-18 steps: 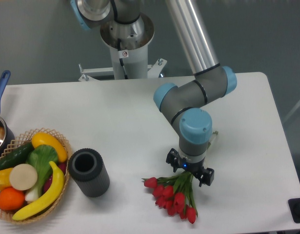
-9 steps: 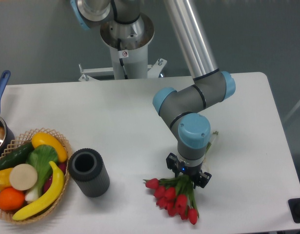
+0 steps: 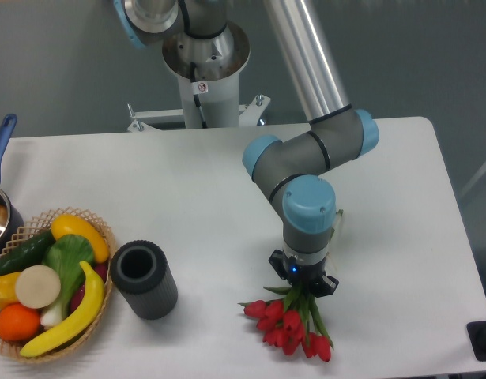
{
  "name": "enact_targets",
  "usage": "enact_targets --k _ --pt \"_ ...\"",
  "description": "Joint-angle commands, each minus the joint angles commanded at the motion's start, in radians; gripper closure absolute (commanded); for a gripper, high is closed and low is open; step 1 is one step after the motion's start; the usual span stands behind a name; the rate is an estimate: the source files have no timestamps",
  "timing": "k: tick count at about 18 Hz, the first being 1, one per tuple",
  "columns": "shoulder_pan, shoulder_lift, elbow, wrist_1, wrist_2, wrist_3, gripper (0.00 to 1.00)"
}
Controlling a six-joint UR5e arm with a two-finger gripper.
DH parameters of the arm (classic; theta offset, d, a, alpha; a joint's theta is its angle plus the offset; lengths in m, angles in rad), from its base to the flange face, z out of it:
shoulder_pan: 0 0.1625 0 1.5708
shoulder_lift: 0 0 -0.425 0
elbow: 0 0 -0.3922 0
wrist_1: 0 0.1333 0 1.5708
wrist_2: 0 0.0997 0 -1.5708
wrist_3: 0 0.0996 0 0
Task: Pick up the flowers from the table
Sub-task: 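Close the gripper around the tulip stems, then lift the gripped tulip bunch up off the table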
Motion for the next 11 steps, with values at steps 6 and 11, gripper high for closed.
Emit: enact_targets --k 6,11 --pt "0.041 0.042 0.057 -0.095 0.019 0.018 1.0" --pt "0.032 0.037 0.11 -0.147 0.016 0.022 1.0"
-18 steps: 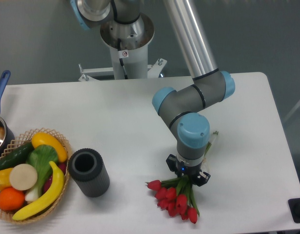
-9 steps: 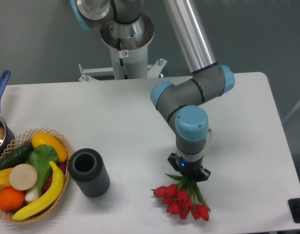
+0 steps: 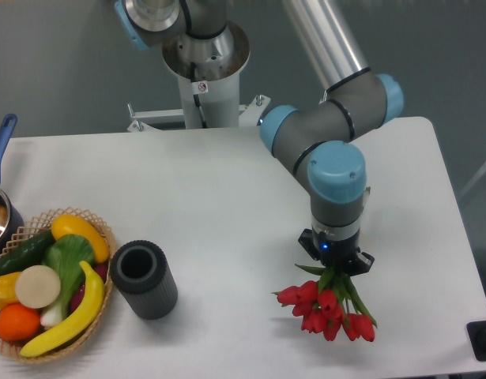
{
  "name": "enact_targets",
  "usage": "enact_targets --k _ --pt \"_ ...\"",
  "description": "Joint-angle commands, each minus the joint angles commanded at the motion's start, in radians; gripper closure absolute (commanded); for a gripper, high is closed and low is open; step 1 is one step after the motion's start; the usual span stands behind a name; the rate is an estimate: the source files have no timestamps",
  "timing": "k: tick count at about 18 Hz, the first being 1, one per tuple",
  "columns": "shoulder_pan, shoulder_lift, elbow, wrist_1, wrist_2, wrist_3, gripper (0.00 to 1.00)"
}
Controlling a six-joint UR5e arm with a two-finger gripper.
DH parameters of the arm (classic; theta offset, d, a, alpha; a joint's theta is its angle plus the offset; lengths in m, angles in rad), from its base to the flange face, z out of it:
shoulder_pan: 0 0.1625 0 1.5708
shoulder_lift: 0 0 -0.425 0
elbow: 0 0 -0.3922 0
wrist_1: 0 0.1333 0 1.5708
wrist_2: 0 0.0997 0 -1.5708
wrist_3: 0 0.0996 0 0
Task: Pick up the flowers from the table
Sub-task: 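Lift the gripped tulip bunch up off the table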
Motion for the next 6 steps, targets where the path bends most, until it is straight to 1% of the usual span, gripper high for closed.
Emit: enact_targets --k 2,4,6 --pt "0.0 0.003 0.006 -0.006 0.0 0.0 1.0" --pt "0.0 0.005 0.017 -0.028 0.0 0.0 1.0" --pt "0.0 0.018 0.02 -0.051 0.002 0.0 1.0"
